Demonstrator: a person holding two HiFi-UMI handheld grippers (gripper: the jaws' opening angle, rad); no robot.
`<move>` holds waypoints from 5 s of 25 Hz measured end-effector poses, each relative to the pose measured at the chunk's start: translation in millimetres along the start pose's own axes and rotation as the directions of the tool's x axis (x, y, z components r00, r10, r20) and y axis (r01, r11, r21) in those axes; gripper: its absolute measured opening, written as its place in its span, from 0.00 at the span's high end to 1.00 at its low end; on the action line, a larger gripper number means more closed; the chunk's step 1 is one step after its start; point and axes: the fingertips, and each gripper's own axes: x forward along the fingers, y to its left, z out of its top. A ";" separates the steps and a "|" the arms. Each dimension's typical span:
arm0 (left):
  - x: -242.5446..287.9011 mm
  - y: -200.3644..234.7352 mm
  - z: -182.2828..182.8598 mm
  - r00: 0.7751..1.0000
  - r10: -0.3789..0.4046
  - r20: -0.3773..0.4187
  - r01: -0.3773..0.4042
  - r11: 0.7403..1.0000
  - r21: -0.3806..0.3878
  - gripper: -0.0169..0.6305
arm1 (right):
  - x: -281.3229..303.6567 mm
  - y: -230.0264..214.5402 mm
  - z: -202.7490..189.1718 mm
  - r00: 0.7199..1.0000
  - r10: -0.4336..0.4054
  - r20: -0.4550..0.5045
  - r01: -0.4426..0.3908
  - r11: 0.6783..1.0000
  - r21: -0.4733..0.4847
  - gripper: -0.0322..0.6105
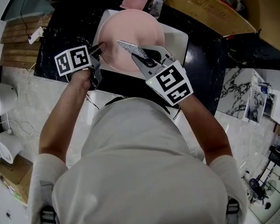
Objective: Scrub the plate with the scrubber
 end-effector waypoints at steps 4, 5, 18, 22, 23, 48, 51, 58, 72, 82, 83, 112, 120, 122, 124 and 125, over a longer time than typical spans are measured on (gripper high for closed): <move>-2.8 3.2 -2.4 1.000 -0.001 -0.012 0.001 1.000 -0.003 0.94 | -13.9 -16.5 1.7 0.998 -0.056 0.031 0.055 0.998 0.036 0.83; -3.6 4.2 -2.9 1.000 0.000 -0.014 0.000 1.000 -0.003 0.94 | -17.1 -19.7 1.1 0.997 -0.069 0.035 0.068 0.997 0.043 0.83; -10.5 14.7 -6.9 1.000 0.010 -0.029 -0.011 1.000 -0.019 0.94 | -49.9 -46.6 -17.8 0.981 -0.185 0.064 0.175 0.974 0.147 0.83; -10.2 17.0 -8.6 0.999 0.019 -0.037 -0.019 1.000 -0.015 0.94 | -57.2 -52.6 -27.8 0.976 -0.212 0.055 0.200 0.965 0.171 0.83; -9.8 17.3 -8.8 0.999 0.021 -0.039 -0.021 1.000 -0.013 0.94 | -59.2 -53.6 -30.3 0.975 -0.217 0.053 0.205 0.963 0.178 0.83; 58.0 28.6 -28.0 0.981 0.081 -0.175 -0.083 0.997 -0.005 0.93 | -100.3 -66.5 -73.1 0.947 -0.320 0.018 0.302 0.910 0.283 0.83; 68.4 30.4 -31.1 0.977 0.096 -0.193 -0.096 0.995 0.007 0.93 | -103.9 -67.0 -76.3 0.946 -0.324 0.012 0.307 0.906 0.290 0.83; 91.9 39.0 -36.2 0.963 0.139 -0.230 -0.135 0.990 0.034 0.93 | -109.6 -69.0 -85.0 0.943 -0.332 -0.010 0.319 0.897 0.306 0.83; 121.4 65.7 -47.3 0.929 0.216 -0.300 -0.206 0.976 0.065 0.92 | -112.5 -69.7 -95.3 0.941 -0.334 -0.049 0.330 0.883 0.333 0.83; 126.7 83.4 -53.2 0.899 0.301 -0.319 -0.276 0.953 0.121 0.94 | -109.7 -63.1 -100.5 0.943 -0.326 -0.073 0.330 0.877 0.350 0.83; 127.1 84.2 -53.3 0.897 0.306 -0.319 -0.281 0.952 0.125 0.95 | -109.7 -62.7 -100.8 0.943 -0.325 -0.077 0.330 0.875 0.354 0.83; 33.3 4.6 -29.0 0.941 0.337 0.036 -0.327 0.877 0.353 0.80 | -155.4 -27.5 -118.8 0.959 -0.281 0.035 0.250 0.900 0.357 0.83; -27.5 -83.6 -83.7 0.967 0.211 0.144 -0.253 0.866 0.431 0.82 | -193.0 0.3 -133.0 0.971 -0.215 0.109 0.170 0.932 0.319 0.83; -43.2 -105.0 -99.8 0.970 0.178 0.164 -0.234 0.861 0.452 0.83 | -201.5 9.4 -137.6 0.972 -0.200 0.122 0.155 0.939 0.309 0.83; -57.2 -125.2 -117.8 0.975 0.140 0.173 -0.207 0.858 0.471 0.83 | -210.8 17.8 -143.1 0.973 -0.190 0.133 0.143 0.942 0.304 0.83; -63.3 -134.9 -127.6 0.978 0.116 0.173 -0.187 0.858 0.479 0.84 | -215.7 22.3 -146.2 0.973 -0.186 0.138 0.137 0.943 0.303 0.83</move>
